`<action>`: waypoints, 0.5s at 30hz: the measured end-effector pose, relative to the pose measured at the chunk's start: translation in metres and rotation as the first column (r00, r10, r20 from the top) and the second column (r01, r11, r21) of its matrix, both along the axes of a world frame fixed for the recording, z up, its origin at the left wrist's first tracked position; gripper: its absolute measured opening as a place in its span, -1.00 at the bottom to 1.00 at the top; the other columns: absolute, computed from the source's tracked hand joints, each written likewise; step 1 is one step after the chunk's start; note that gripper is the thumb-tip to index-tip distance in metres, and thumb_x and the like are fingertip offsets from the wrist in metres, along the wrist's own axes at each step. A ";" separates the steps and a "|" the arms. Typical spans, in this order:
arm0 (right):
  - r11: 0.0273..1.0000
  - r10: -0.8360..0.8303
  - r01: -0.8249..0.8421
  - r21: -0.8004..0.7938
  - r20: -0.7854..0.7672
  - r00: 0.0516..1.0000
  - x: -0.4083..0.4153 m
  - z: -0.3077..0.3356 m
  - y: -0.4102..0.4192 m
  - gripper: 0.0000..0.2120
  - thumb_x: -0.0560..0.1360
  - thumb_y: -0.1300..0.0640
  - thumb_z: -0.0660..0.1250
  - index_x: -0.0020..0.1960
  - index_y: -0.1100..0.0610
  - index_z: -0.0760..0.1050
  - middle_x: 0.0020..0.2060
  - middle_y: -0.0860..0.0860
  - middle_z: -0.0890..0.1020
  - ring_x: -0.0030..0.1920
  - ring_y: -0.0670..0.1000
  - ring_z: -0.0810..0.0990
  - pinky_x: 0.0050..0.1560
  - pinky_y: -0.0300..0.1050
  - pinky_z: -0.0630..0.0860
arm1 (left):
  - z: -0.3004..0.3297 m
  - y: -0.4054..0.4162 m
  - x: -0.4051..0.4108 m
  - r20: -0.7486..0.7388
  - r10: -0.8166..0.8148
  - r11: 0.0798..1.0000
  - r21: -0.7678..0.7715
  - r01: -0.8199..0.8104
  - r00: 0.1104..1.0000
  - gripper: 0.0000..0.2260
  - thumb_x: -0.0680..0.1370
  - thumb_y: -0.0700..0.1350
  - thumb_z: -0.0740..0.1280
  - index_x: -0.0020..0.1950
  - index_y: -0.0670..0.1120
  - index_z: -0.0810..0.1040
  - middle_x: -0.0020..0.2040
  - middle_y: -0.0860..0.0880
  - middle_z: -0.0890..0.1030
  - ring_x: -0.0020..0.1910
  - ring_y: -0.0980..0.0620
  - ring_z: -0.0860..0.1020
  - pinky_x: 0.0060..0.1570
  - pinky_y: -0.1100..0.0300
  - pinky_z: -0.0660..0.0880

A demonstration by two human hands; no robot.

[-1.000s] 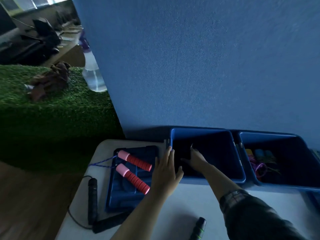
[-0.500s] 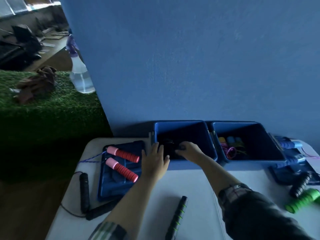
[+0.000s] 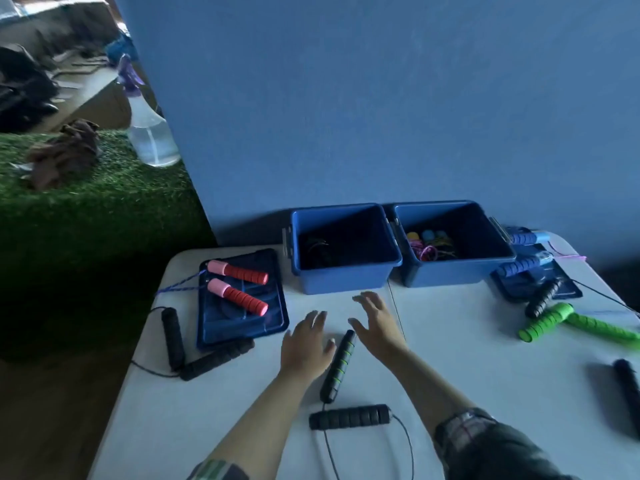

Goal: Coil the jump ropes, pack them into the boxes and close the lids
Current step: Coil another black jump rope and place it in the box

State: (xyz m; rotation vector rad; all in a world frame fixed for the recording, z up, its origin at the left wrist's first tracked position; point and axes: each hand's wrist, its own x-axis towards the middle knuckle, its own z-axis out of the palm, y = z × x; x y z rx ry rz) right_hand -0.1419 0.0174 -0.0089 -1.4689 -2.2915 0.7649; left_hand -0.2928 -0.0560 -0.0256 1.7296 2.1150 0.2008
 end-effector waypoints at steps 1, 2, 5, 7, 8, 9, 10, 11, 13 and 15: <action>0.999 0.026 -0.025 -0.047 0.018 1.000 0.005 -0.007 -0.012 -0.57 0.51 0.14 0.32 0.36 0.17 0.38 0.34 0.09 0.36 0.30 0.09 0.40 0.29 -0.12 0.32 | -0.004 -0.007 0.004 0.033 -0.011 0.999 -0.046 0.013 0.999 -0.47 0.60 0.08 0.16 0.54 0.00 0.11 0.52 0.00 0.20 0.44 -0.02 0.28 0.35 -0.03 0.31; 0.995 0.050 -0.047 -0.093 0.030 0.998 0.010 -0.015 -0.023 -0.58 0.51 0.14 0.33 0.35 0.17 0.39 0.33 0.09 0.36 0.30 0.08 0.41 0.28 -0.17 0.30 | -0.008 -0.012 0.007 0.052 -0.023 0.996 -0.087 0.027 0.998 -0.48 0.60 0.08 0.17 0.52 0.01 0.15 0.49 0.00 0.26 0.40 -0.04 0.33 0.30 -0.01 0.35; 0.974 0.100 -0.086 -0.211 0.053 0.994 0.024 -0.032 -0.051 -0.57 0.49 0.11 0.37 0.32 0.17 0.42 0.29 0.09 0.40 0.26 0.08 0.43 0.24 -0.25 0.29 | -0.016 -0.025 0.016 0.086 -0.034 0.988 -0.145 0.046 0.996 -0.56 0.55 0.07 0.22 0.43 0.11 0.29 0.36 0.01 0.42 0.29 -0.07 0.45 0.19 0.00 0.44; 0.955 0.123 -0.097 -0.280 0.080 0.989 0.032 -0.039 -0.066 -0.56 0.48 0.08 0.37 0.32 0.17 0.42 0.29 0.08 0.40 0.24 0.07 0.45 0.22 -0.24 0.31 | -0.018 -0.031 0.023 0.113 -0.041 0.985 -0.164 0.060 0.993 -0.56 0.54 0.04 0.24 0.42 0.13 0.30 0.34 0.01 0.44 0.27 -0.07 0.46 0.17 0.00 0.45; 0.946 0.132 -0.098 -0.310 0.092 0.987 0.035 -0.041 -0.072 -0.55 0.48 0.07 0.38 0.32 0.16 0.42 0.29 0.06 0.40 0.23 0.06 0.46 0.19 -0.24 0.32 | -0.019 -0.034 0.025 0.116 -0.047 0.982 -0.178 0.067 0.992 -0.54 0.55 0.01 0.24 0.45 0.12 0.28 0.36 0.02 0.43 0.29 -0.07 0.44 0.18 0.01 0.44; 0.936 0.139 -0.096 -0.338 0.104 0.985 0.038 -0.044 -0.078 -0.55 0.47 0.05 0.39 0.32 0.14 0.43 0.28 0.04 0.41 0.22 0.05 0.46 0.17 -0.24 0.32 | -0.020 -0.036 0.028 0.119 -0.050 0.980 -0.187 0.072 0.992 -0.53 0.56 -0.01 0.23 0.47 0.11 0.25 0.39 0.02 0.41 0.30 -0.06 0.43 0.19 0.01 0.43; 0.928 0.145 -0.096 -0.359 0.112 0.983 0.040 -0.046 -0.082 -0.56 0.46 0.04 0.40 0.30 0.13 0.45 0.27 0.04 0.43 0.21 0.03 0.46 0.15 -0.25 0.33 | -0.022 -0.038 0.030 0.126 -0.048 0.980 -0.187 0.071 0.991 -0.51 0.57 -0.05 0.23 0.49 0.10 0.23 0.40 0.02 0.40 0.31 -0.06 0.42 0.21 0.02 0.42; 0.923 0.151 -0.095 -0.374 0.123 0.981 0.042 -0.047 -0.085 -0.57 0.44 0.02 0.41 0.27 0.11 0.47 0.24 0.03 0.45 0.20 0.02 0.47 0.13 -0.26 0.33 | -0.022 -0.040 0.031 0.138 -0.040 0.981 -0.184 0.065 0.990 -0.50 0.57 -0.08 0.22 0.50 0.09 0.22 0.39 0.00 0.39 0.31 -0.07 0.41 0.21 0.03 0.42; 0.913 0.171 -0.100 -0.396 0.149 0.974 0.045 -0.046 -0.090 -0.58 0.40 -0.02 0.42 0.22 0.07 0.51 0.20 0.01 0.49 0.18 0.00 0.47 0.12 -0.24 0.36 | -0.022 -0.042 0.034 0.165 -0.014 0.981 -0.188 0.046 0.986 -0.49 0.57 -0.16 0.21 0.51 0.07 0.22 0.36 -0.06 0.40 0.29 -0.10 0.42 0.21 0.03 0.42; 0.903 0.205 -0.117 -0.414 0.176 0.963 0.050 -0.045 -0.094 -0.50 0.30 -0.13 0.39 0.19 0.01 0.53 0.17 -0.01 0.50 0.18 -0.02 0.47 0.18 -0.18 0.40 | -0.024 -0.043 0.035 0.183 0.009 0.984 -0.177 0.024 0.983 -0.48 0.56 -0.22 0.21 0.50 0.05 0.25 0.30 -0.11 0.43 0.26 -0.13 0.44 0.20 0.04 0.42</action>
